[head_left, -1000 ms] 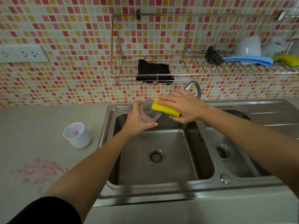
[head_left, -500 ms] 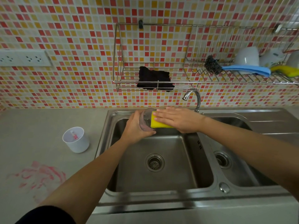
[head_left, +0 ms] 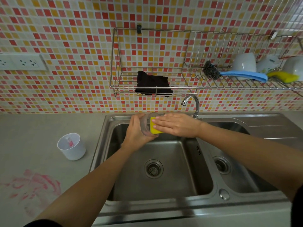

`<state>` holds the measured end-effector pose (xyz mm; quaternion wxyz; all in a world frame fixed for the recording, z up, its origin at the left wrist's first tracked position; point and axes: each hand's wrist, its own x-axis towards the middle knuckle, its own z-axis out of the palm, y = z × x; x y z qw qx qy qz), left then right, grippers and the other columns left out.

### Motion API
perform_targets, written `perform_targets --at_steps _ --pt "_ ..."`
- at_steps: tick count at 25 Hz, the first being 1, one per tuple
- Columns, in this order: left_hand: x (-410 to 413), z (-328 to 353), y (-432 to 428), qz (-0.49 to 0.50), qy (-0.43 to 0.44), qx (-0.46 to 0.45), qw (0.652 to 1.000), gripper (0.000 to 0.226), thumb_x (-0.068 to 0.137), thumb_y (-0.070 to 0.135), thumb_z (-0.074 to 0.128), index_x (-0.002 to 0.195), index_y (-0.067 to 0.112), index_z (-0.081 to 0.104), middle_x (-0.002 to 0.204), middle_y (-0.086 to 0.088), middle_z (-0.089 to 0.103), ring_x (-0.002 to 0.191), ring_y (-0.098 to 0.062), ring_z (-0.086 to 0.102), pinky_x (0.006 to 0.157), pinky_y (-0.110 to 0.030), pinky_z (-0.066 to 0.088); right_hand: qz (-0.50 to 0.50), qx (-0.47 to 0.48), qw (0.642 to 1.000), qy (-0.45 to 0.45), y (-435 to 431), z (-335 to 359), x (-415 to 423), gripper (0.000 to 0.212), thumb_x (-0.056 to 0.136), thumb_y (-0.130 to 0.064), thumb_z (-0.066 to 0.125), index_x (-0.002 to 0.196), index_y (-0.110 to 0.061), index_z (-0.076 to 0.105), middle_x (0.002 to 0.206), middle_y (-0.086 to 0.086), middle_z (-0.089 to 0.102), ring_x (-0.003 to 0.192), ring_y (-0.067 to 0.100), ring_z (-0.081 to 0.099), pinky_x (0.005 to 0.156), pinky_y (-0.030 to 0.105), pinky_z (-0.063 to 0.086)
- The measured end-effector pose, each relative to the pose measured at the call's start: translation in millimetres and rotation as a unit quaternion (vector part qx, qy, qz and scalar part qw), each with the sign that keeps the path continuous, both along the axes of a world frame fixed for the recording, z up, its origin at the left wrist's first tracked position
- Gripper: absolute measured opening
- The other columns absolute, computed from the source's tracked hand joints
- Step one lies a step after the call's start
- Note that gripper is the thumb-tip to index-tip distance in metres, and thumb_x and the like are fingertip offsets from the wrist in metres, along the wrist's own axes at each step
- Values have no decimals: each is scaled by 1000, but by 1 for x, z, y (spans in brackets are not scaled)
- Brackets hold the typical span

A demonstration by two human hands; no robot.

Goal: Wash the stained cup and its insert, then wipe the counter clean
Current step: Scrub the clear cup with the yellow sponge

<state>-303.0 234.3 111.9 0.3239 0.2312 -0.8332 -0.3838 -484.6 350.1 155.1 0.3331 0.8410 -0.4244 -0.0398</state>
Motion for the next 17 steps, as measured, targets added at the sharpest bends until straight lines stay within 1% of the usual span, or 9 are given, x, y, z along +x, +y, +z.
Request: perform_targets --at_steps 2,4,6,8,12,14,15,16,17 --pt "-3 0 0 4 -3 28 1000 92 52 26 91 126 10 39 122 3 44 108 -4 44 77 7 31 6 -4 1000 -2 -2 2 -1 32 97 -7 42 123 -11 61 125 6 63 117 19 58 97 31 48" --pt "-5 -1 1 12 -3 45 999 92 51 29 91 125 13 38 122 3 45 109 -4 46 78 3 33 10 3 1000 -3 -6 4 -2 31 93 -7 48 120 -12 62 120 6 66 114 19 61 97 31 48" --pt "-6 -1 2 11 -1 39 999 93 52 30 91 125 13 38 123 1 45 110 -5 46 78 2 35 12 15 1000 -1 -7 6 -2 31 91 -8 50 119 -11 63 118 6 67 113 18 61 98 31 47" --pt "-8 -1 0 -6 2 23 1000 93 52 28 91 126 10 37 124 0 44 110 -5 45 79 6 33 14 38 999 -3 -7 8 -2 30 91 -7 48 117 -11 64 117 6 68 112 18 62 97 31 49" --pt "-8 1 -1 -19 -2 14 1000 94 54 26 91 128 8 36 121 5 39 108 -4 42 80 9 29 2 65 998 6 -10 15 1 32 89 -8 47 116 -10 64 116 7 68 111 18 62 97 31 48" --pt "-7 2 -3 -25 -10 30 999 93 55 25 90 128 11 34 123 7 37 109 -2 41 84 6 31 -8 81 997 14 -11 20 -1 31 89 -8 47 114 -11 65 114 6 69 110 17 63 97 31 48" --pt "-6 2 -4 -39 -18 35 998 93 56 23 89 129 12 32 125 8 35 112 -2 39 89 1 32 -8 92 996 18 -10 21 -3 30 90 -8 47 113 -11 66 113 5 69 109 17 63 97 31 49" --pt "-4 2 -7 -62 -33 32 997 93 58 21 88 129 13 29 129 8 32 116 -3 37 94 -4 33 -8 105 994 30 -9 21 -4 29 91 -8 46 111 -11 66 112 4 70 108 17 64 96 31 49" --pt "-2 4 -10 -93 -52 29 994 93 60 19 87 130 14 26 133 10 28 120 -3 34 96 -5 33 2 114 993 35 -8 24 -6 28 91 -9 46 110 -12 67 111 3 70 107 17 64 96 31 49"
